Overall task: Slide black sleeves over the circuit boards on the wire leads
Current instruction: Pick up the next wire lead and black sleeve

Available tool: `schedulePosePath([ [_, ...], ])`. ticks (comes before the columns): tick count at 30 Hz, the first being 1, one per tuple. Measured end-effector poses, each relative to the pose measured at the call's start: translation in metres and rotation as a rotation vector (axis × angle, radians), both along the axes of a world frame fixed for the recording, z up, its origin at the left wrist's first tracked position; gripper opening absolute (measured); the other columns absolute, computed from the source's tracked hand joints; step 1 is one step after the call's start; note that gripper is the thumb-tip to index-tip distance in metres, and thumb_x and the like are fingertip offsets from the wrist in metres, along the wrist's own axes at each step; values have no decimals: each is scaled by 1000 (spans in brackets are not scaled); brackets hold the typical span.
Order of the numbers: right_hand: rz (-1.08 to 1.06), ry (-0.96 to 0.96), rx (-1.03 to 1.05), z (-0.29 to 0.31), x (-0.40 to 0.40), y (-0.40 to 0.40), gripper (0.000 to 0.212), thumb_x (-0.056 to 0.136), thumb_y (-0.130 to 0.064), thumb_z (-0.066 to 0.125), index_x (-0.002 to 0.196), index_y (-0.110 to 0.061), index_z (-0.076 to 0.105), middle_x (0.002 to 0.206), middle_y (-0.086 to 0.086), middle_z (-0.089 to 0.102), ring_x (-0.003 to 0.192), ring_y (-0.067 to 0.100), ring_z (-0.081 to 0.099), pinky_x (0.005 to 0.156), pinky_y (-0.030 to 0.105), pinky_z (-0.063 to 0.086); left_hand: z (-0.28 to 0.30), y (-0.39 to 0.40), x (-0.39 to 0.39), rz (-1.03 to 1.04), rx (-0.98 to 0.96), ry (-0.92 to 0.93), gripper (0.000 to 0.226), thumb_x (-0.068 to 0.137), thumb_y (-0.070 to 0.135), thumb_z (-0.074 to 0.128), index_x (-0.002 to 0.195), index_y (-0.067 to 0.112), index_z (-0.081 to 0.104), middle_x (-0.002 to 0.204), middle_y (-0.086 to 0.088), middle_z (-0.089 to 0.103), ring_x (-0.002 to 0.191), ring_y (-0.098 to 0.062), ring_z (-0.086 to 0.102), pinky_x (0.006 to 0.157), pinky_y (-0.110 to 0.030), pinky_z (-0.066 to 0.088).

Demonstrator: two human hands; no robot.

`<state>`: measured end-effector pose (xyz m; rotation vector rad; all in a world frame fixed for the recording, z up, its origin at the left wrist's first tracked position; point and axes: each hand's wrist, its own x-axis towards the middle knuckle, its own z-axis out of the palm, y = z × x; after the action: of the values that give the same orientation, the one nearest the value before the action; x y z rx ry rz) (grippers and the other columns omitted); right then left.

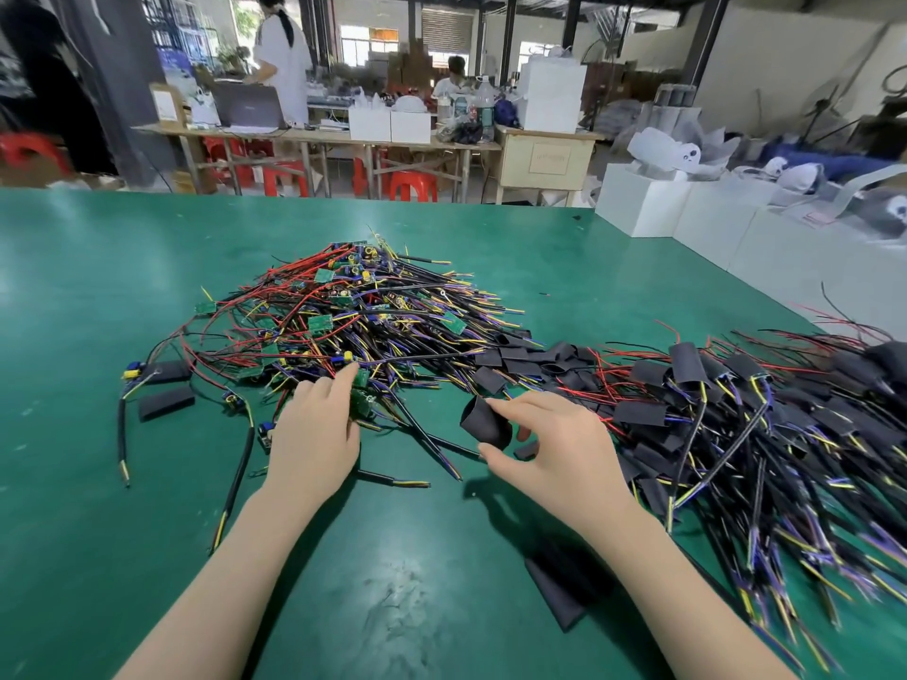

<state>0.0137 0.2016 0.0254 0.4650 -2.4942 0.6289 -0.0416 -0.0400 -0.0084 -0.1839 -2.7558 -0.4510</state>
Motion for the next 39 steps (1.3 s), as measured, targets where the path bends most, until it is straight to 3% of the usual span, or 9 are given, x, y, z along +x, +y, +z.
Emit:
schedulePosePath([
  [7,-15,-6,8,2,1,-1,35,70,-32,80,103,-21,73,79,-7,64,65,15,60,60,30,52,-1,1,1,25,-68,-9,54,94,22,53,146,20,39,106,-8,61,103,-28,47,82,-37,43],
  [11,-14,-10,20,2,2,-1,34,69,-33,79,101,-23,73,76,-8,62,63,14,59,59,29,51,-1,0,-1,-13,-113,50,49,81,9,65,129,11,56,120,-15,56,118,-35,44,87,-43,42],
  [16,-9,-32,31,1,2,-1,34,71,-35,77,102,-24,72,79,-8,63,70,15,60,62,33,52,-1,1,0,-39,-78,120,45,67,-4,67,111,4,63,110,-18,57,107,-39,48,85,-46,45],
  [20,-21,-33,28,1,1,0,36,71,-36,77,104,-25,72,81,-9,63,73,14,61,64,32,52,-1,2,-1,-83,-85,145,72,64,-10,67,133,1,51,132,-18,53,122,-38,46,99,-46,46],
  [25,-15,-51,34,2,1,1,36,73,-36,75,107,-24,71,82,-8,64,74,13,61,66,32,52,-6,-1,-3,-130,-53,82,54,71,-15,60,121,5,64,127,-14,59,124,-35,46,92,-46,49],
  [31,-16,-57,47,2,1,1,36,73,-36,75,106,-24,72,78,-9,61,70,13,60,64,29,50,-1,-2,2,-100,39,125,50,65,-19,59,107,8,63,132,-12,53,124,-35,45,66,-43,56],
  [33,-14,-59,49,2,1,2,35,72,-35,75,105,-24,72,78,-10,61,69,13,60,64,29,50,0,-4,2,-103,59,144,46,67,-17,62,104,9,60,134,-8,54,122,-32,47,65,-41,55],
  [36,-14,-55,49,2,1,2,34,72,-36,75,105,-24,72,78,-10,61,69,13,60,64,29,50,0,-7,1,-88,74,159,40,71,-8,71,103,11,56,111,-4,59,105,-29,54,64,-36,49],
  [39,-14,-55,50,2,1,3,34,72,-36,75,105,-25,72,78,-11,61,69,12,60,63,29,50,-2,-11,-2,-84,149,152,37,73,-4,72,104,12,59,107,-4,55,99,-26,53,68,-35,48],
])
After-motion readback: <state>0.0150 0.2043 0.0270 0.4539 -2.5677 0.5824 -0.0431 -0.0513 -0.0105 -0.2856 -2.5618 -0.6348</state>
